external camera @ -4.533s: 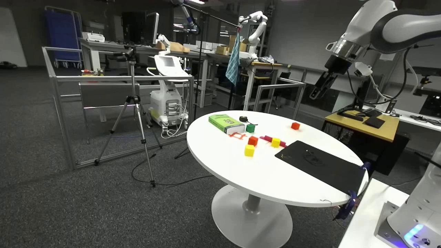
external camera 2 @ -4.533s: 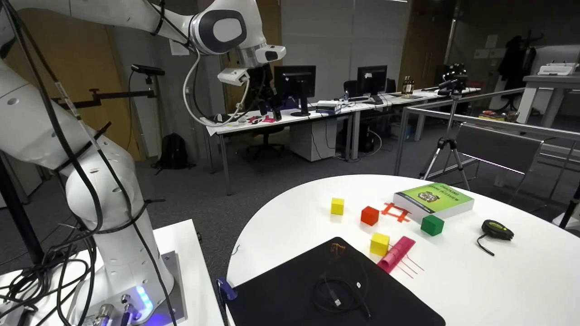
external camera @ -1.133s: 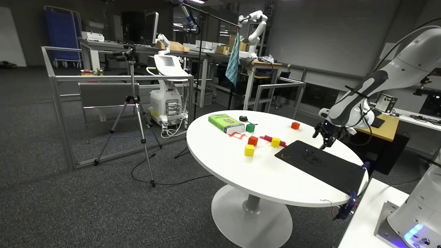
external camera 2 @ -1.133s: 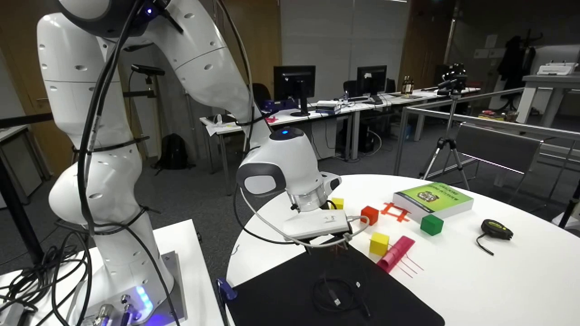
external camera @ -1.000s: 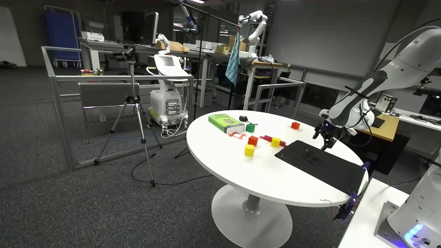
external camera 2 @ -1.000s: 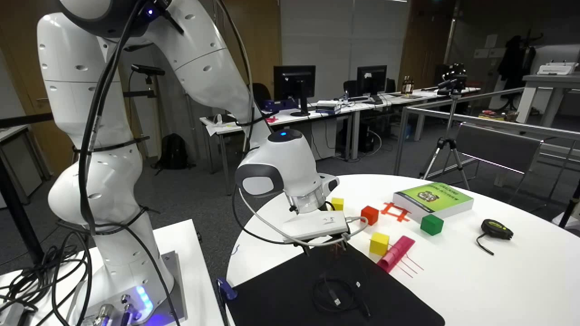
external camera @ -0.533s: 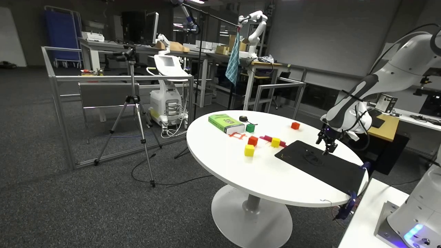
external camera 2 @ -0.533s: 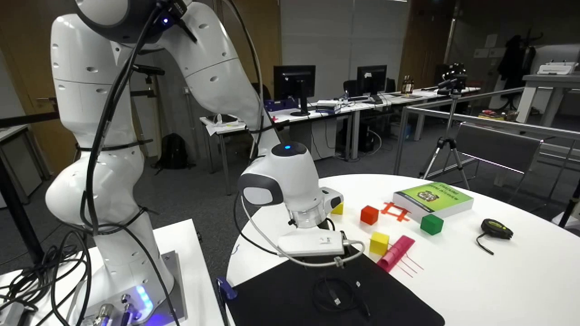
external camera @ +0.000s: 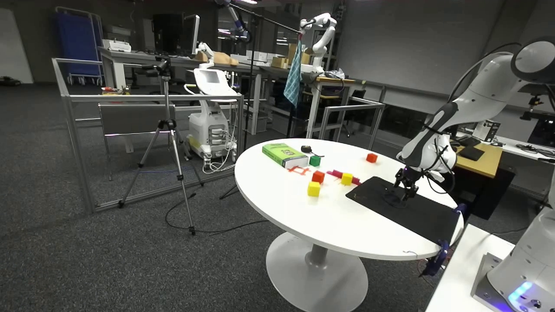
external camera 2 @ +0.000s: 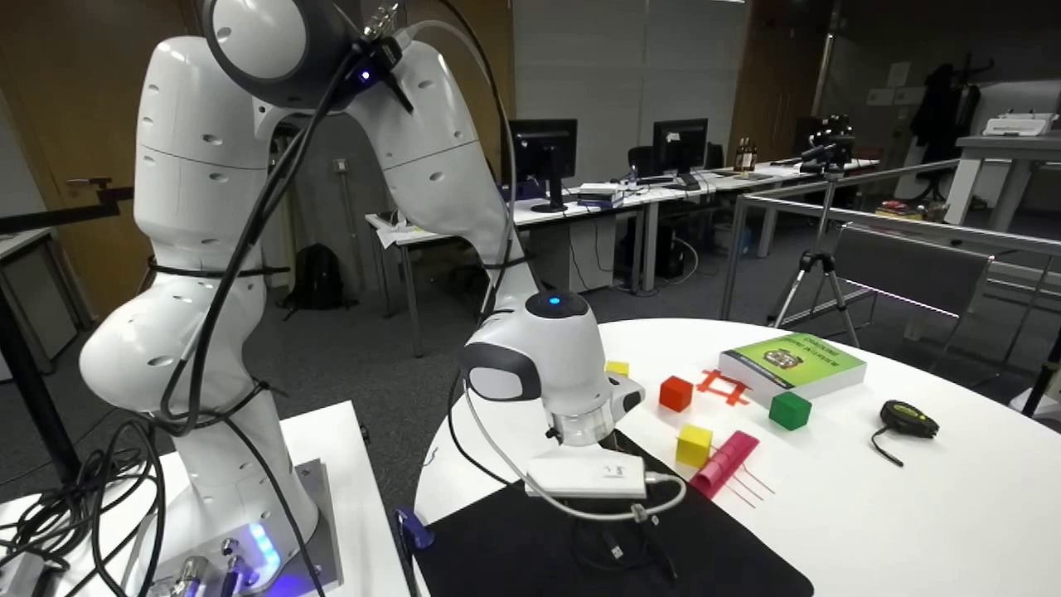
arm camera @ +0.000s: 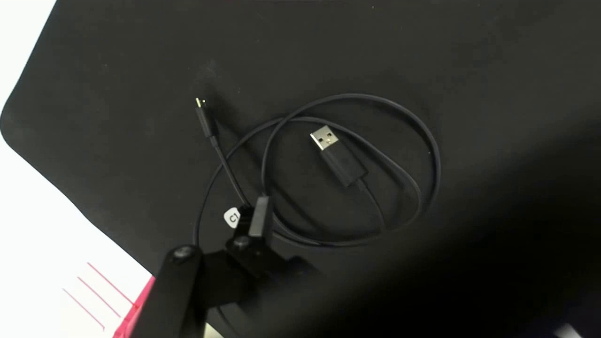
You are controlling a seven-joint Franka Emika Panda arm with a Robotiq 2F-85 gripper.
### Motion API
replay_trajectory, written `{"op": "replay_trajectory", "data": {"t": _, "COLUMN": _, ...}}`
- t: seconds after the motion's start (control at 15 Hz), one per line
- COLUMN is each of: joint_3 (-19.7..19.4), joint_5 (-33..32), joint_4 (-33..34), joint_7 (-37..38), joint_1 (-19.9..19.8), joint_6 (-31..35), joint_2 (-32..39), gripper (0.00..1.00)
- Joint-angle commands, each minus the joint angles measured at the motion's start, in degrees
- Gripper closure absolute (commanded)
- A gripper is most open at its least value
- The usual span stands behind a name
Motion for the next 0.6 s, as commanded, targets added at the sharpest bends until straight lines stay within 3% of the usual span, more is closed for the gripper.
{"op": "replay_trajectory", "data": {"t": 0.0, "joint_3": 0.7, "joint_5": 0.3, "joint_4": 2.7, "joint_7": 0.0, "joint_1": -0.3, "joint_6": 1.6, "joint_2": 3.2, "gripper": 0.00}}
{"op": "replay_trajectory", "data": {"t": 0.07, "joint_3": 0.7, "joint_5": 0.2, "joint_4": 3.0, "joint_7": -0.1, "joint_1": -0.1, "joint_6": 1.6, "joint_2": 3.8, "gripper": 0.08}}
{"op": "replay_trajectory", "data": {"t": 0.13, "joint_3": 0.6, "joint_5": 0.1, "joint_4": 3.5, "joint_7": -0.1, "joint_1": -0.1, "joint_6": 1.7, "joint_2": 4.3, "gripper": 0.26}}
{"op": "replay_trajectory", "data": {"t": 0.53, "joint_3": 0.7, "joint_5": -0.2, "joint_4": 5.2, "joint_7": -0.7, "joint_1": -0.3, "joint_6": 1.2, "joint_2": 6.3, "gripper": 0.69}}
